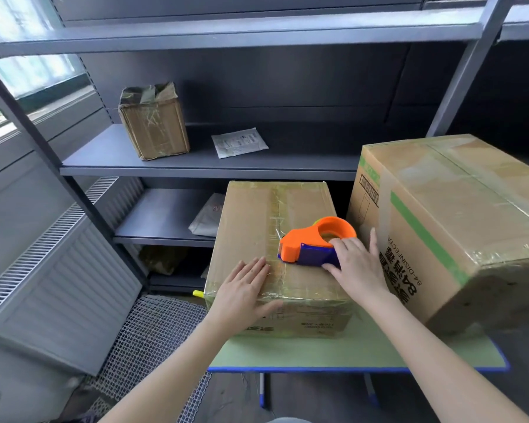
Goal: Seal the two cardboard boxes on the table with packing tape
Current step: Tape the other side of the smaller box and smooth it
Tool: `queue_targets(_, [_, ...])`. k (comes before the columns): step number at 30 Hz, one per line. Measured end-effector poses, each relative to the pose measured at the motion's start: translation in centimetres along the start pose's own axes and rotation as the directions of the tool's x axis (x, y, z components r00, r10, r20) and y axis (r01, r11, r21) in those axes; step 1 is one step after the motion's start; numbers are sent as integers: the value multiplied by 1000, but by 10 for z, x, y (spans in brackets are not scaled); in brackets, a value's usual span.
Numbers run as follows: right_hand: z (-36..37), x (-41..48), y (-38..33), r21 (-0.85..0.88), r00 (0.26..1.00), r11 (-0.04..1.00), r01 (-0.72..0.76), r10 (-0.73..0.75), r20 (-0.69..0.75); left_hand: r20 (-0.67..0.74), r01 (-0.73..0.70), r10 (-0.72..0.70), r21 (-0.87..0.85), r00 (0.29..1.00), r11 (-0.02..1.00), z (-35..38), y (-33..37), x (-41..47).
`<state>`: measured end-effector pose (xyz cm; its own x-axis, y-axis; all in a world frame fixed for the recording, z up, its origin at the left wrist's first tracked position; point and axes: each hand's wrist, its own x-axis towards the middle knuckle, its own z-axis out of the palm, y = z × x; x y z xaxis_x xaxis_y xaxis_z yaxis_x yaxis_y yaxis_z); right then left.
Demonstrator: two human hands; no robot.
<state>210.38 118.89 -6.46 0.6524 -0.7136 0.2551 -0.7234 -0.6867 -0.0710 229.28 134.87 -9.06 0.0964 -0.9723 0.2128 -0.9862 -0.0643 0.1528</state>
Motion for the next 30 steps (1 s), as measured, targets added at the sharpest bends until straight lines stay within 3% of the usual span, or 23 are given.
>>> queue_targets(3, [-7,2,-1,-30,999,999,32,-32,9,-84,65,-76,-122,994,990,2,4,-1])
queue_targets(9, [-14,-10,-5,227,996,972,-62,75,-52,-122,132,-178,-316,976,939,-8,21,13])
queue_targets(14, [-22,-11,-12,257,991,966,28,7,-134,-181,8,-90,-407,979,913,-18,42,21])
queue_targets(19, [-47,-9,-17,335,985,942,28,31,-170,-323,-65,-77,-405,943,912,-33,62,35])
queue_targets(25, [-130,-3,8,199,910,978,55,33,-413,-522,-174,-30,-338,853,925,-73,98,87])
queue_targets(30, [-173,-11,67,84,850,985,-151,173,-497,-523,-288,88,-315,848,904,-91,147,139])
